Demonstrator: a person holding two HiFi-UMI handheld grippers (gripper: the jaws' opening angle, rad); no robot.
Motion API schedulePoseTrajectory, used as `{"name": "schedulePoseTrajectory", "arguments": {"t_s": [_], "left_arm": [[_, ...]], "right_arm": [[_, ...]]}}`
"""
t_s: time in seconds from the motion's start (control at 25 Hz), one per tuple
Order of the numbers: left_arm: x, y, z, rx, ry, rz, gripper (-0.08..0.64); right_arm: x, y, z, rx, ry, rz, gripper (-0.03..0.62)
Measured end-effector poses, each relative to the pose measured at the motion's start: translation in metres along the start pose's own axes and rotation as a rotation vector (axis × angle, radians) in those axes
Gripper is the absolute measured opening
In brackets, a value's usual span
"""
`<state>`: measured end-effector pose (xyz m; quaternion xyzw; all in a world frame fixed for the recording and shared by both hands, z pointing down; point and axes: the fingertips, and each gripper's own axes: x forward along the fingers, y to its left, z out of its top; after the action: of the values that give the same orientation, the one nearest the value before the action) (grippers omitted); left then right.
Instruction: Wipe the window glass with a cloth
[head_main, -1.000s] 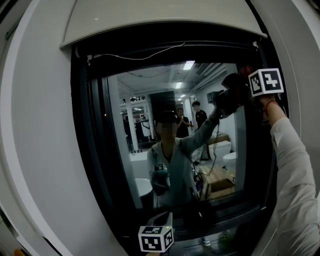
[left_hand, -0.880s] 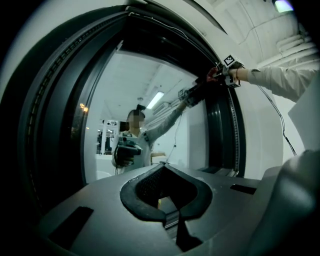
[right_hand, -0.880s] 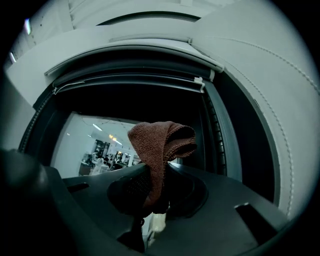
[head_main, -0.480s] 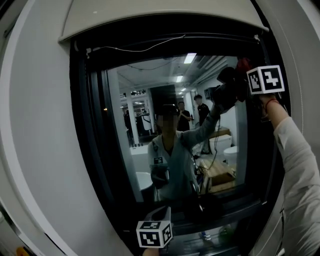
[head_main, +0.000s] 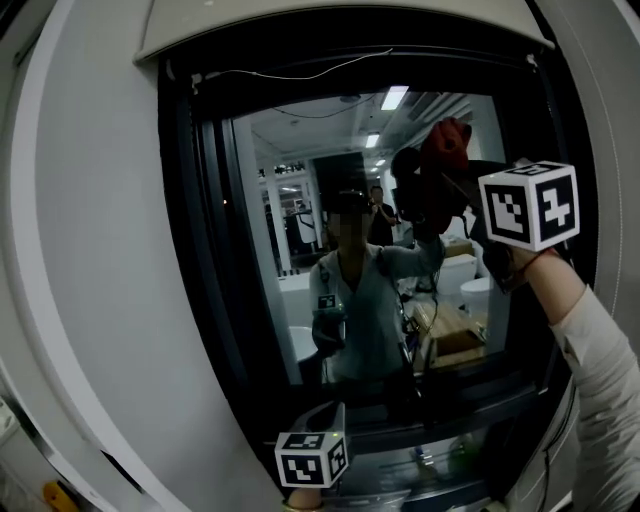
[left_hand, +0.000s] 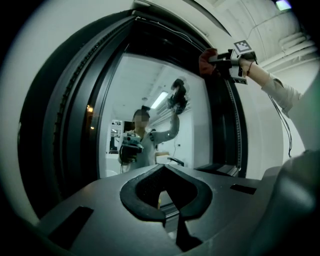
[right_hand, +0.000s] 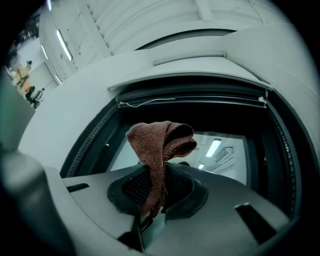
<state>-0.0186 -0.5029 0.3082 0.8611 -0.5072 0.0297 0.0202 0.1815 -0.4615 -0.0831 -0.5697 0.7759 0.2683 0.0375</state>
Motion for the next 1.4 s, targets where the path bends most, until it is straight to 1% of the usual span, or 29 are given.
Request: {"name": "schedulePoseTrajectory", "arguments": {"t_s": [0.12,0.24,0.48,0.6,0.72,0.84,0.96,1.2,1.4], "left_arm": [[-0.011,0.007,-0.004,-0.003,0.002,0.019,0.005],[-0.021,0.011,-0.006,-0.006,-0.001,0.031,0.005],[-0.042,0.028,-0.012,-0.006,-0.003,0.071,0.005],[-0.052,0.034,-0.017,-0.007,0.001,0.091,0.005],[-0.058,0.04,-0.022,-0.01,0.005,0.105,0.005],[-0.063,0.045,-0.025,-0.014,0.004,0.112,0.005],[-0.066,0.048,-0.028,-0.015,0.006,0.117,0.005],[-0.068,0.051,-0.031,-0.022,0.006,0.125,0.005],[-0.064,0.047,-0.031,-0.019,0.004,0.115,0.005]], "right_arm": [[0.003,0.054,-0.002,0.025,-0.036,0.108,0.055],[0.011,0.101,-0.007,0.054,-0.043,0.201,0.055],[0.041,0.176,-0.032,0.11,-0.014,0.32,0.055],[0.059,0.206,-0.046,0.135,0.009,0.353,0.055],[0.079,0.231,-0.058,0.146,0.036,0.372,0.055],[0.098,0.249,-0.067,0.133,0.06,0.37,0.055],[0.115,0.261,-0.076,0.155,0.086,0.365,0.055],[0.139,0.258,-0.091,0.185,0.14,0.295,0.055],[0.139,0.254,-0.092,0.175,0.149,0.287,0.055]]}}
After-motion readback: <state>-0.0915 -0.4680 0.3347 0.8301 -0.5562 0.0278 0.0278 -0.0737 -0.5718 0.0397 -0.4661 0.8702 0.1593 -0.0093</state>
